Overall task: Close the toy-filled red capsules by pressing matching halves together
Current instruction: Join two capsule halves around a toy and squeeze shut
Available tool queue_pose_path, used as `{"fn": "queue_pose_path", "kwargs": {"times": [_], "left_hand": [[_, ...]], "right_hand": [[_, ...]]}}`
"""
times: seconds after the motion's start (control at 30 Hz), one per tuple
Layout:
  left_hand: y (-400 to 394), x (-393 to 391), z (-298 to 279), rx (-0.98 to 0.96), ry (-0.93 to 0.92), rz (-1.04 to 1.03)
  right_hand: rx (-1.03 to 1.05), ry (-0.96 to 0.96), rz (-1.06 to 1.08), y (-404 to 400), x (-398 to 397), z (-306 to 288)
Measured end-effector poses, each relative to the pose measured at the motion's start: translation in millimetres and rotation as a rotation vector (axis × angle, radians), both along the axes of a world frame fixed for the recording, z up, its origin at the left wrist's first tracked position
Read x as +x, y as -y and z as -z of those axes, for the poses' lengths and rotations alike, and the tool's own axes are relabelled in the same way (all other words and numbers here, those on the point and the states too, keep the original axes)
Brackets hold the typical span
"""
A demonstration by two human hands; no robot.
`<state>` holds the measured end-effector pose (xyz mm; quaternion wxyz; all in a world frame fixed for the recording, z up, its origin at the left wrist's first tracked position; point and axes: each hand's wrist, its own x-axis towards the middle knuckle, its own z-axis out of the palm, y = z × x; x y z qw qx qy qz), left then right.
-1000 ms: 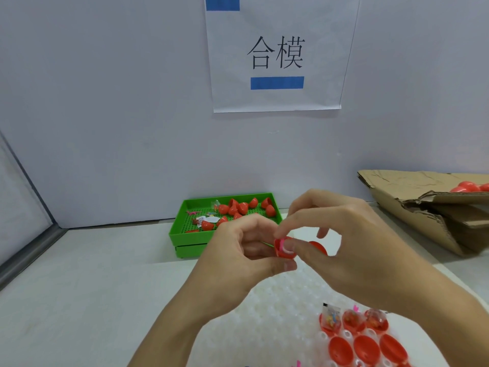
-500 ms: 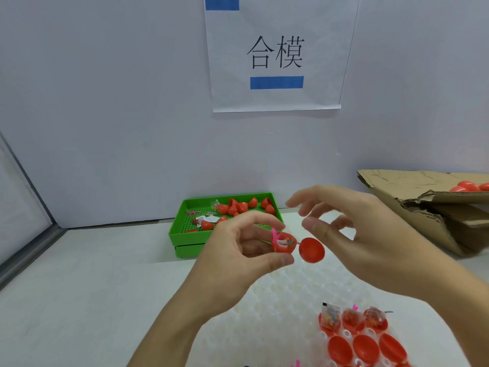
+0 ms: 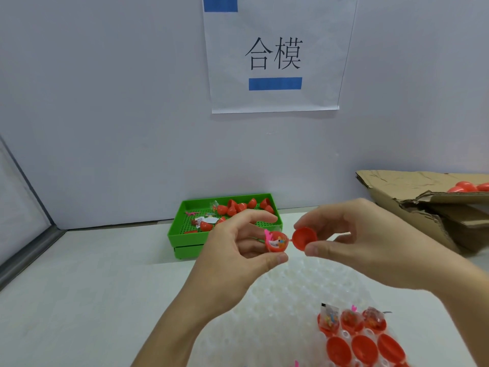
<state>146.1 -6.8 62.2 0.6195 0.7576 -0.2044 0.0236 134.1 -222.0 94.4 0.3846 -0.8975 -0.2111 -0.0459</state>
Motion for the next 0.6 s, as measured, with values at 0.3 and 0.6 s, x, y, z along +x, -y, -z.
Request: {"fn": "queue_pose_path", "kwargs": {"times": [0.3, 0.6], "left_hand": [[3.8, -2.0, 1.3, 0.073, 0.065, -0.043], [4.9, -3.9, -0.8, 0.028, 0.099, -0.023]], "right_hand": [[0.205, 0.011, 0.05, -8.7, 0.9, 3.8], [0.32, 0.066, 0.051, -15.3, -0.9, 2.0]]}}
